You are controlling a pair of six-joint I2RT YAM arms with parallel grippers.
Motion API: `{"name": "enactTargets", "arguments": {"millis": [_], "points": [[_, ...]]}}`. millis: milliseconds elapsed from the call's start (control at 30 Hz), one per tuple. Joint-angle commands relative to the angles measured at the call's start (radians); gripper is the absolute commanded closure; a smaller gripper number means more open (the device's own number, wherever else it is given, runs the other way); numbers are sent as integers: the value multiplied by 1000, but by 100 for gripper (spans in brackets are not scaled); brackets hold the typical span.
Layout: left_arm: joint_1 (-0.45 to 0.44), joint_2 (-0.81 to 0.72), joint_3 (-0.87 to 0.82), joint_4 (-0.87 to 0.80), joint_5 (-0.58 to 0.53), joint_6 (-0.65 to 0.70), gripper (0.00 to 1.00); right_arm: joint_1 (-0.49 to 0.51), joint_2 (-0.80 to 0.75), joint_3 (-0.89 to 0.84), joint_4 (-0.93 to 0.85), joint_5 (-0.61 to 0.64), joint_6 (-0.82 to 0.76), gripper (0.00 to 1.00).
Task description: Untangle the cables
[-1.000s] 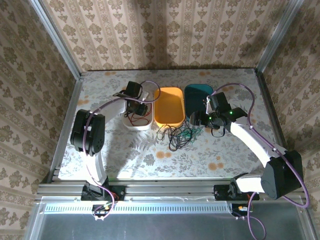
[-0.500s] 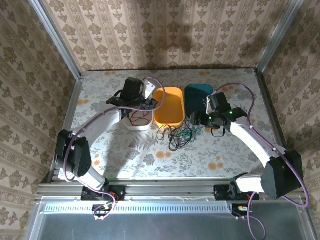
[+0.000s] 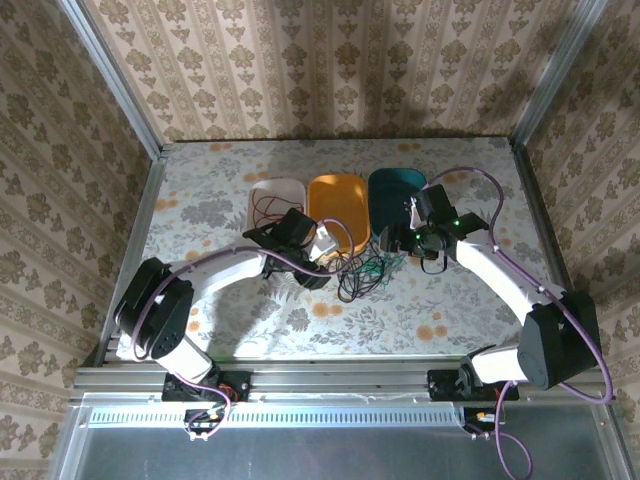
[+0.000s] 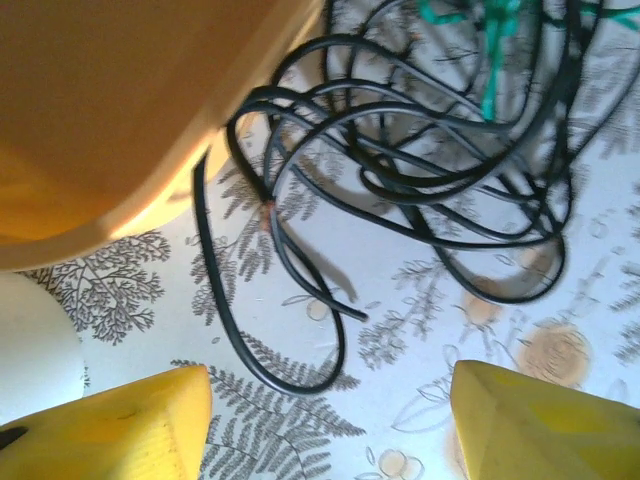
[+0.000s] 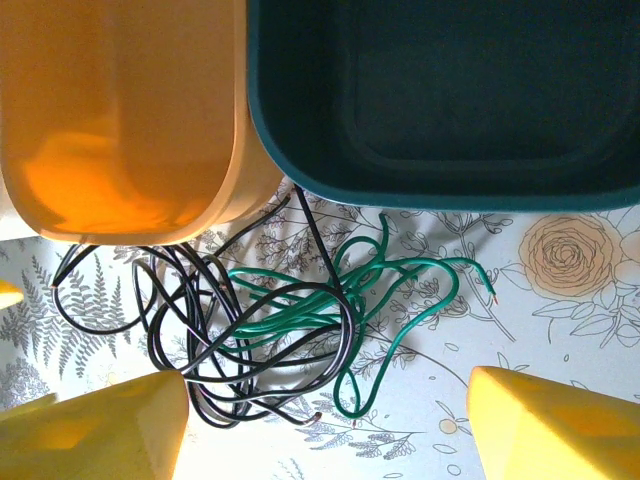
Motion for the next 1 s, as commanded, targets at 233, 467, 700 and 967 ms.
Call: {"name": "enactTargets", "arguments": {"millis": [233,467,700,967], "points": [[-11,143,41,94,-135,-67,45,6,-20,10,-29,13,-24,25],[-24,111,61,95,-136,-45,100,5,-29,0,-25,20,-9,25],[-31,-126,81,99,49,13,100,10,-13,-15,18,-58,-30,25],[-8,-195,232,0,197,32,100,104,134,17,-6,-139,-132,25]]}}
